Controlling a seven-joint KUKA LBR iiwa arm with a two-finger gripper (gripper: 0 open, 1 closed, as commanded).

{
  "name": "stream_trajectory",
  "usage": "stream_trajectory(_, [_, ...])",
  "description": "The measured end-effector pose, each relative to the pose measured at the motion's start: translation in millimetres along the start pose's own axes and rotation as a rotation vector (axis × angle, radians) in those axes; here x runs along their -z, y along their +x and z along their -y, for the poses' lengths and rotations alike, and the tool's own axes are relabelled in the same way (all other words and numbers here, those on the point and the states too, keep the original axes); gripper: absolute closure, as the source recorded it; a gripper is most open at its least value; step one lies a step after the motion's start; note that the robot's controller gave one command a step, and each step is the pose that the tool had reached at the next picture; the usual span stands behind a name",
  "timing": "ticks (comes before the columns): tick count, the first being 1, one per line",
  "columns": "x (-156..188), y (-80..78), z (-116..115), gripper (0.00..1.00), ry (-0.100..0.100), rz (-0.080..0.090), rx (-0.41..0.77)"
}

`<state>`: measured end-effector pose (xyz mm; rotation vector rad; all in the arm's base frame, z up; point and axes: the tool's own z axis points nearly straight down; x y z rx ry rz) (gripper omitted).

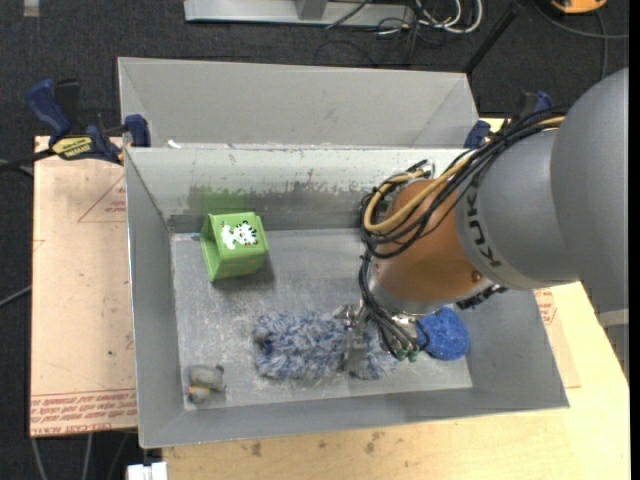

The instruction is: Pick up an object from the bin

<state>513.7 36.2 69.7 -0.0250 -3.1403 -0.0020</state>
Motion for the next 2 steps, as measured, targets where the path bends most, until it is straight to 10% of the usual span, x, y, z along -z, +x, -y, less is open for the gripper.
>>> stream_trajectory(1, [16,13.5,-11,1.00,0.001,-0.002,0.042])
stream_trajectory(2, [161,-11.6,-4,1.00,0.001,0.004,0.072])
